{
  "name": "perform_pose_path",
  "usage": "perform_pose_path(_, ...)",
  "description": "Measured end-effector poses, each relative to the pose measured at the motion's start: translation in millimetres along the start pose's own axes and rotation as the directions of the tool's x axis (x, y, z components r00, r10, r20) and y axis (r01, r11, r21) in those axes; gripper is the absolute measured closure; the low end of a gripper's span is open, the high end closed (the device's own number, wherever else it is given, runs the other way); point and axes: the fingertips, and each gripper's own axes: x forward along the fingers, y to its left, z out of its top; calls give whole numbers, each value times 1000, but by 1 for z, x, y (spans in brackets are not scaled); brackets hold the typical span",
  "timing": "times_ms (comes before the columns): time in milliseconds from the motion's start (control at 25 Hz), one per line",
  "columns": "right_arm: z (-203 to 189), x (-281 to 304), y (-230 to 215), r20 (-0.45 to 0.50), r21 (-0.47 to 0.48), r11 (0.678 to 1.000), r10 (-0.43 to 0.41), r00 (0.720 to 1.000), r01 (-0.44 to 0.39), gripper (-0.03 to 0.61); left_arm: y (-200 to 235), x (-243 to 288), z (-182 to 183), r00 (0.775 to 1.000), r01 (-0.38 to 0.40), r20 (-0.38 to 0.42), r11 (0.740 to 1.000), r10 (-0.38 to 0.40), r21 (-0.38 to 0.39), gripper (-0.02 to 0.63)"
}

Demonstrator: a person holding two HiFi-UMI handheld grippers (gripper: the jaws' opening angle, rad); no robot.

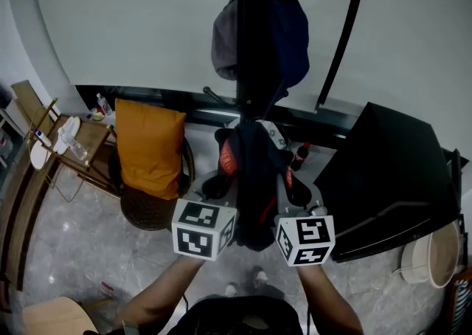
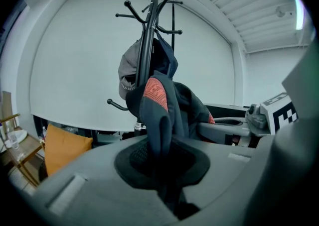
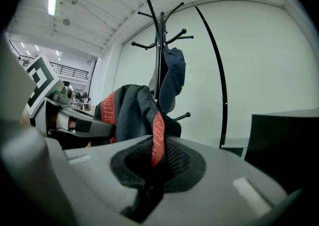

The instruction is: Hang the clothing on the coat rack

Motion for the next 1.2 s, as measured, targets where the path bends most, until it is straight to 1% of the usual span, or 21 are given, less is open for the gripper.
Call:
perform_pose_path(240, -5, 16, -4, -9, -1, 998, 61, 998, -61, 546, 4, 12, 2, 998, -55, 1, 998, 55, -9, 580)
perform_pose_path(480, -9, 32, -2, -20, -13, 992, 123, 992, -124, 546, 10, 21, 3, 995, -100, 2, 994, 100, -35, 580)
perform_pose_path(720, -11, 45, -3, -27, -13, 989, 149, 988, -150, 546, 17, 30, 5, 992, -124, 3, 991, 125, -47, 580)
perform_pose_path(1200, -18, 67, 1, -43, -6, 983, 180, 983, -181, 546, 28, 47, 7, 990, -142, -1, 988, 142, -54, 580)
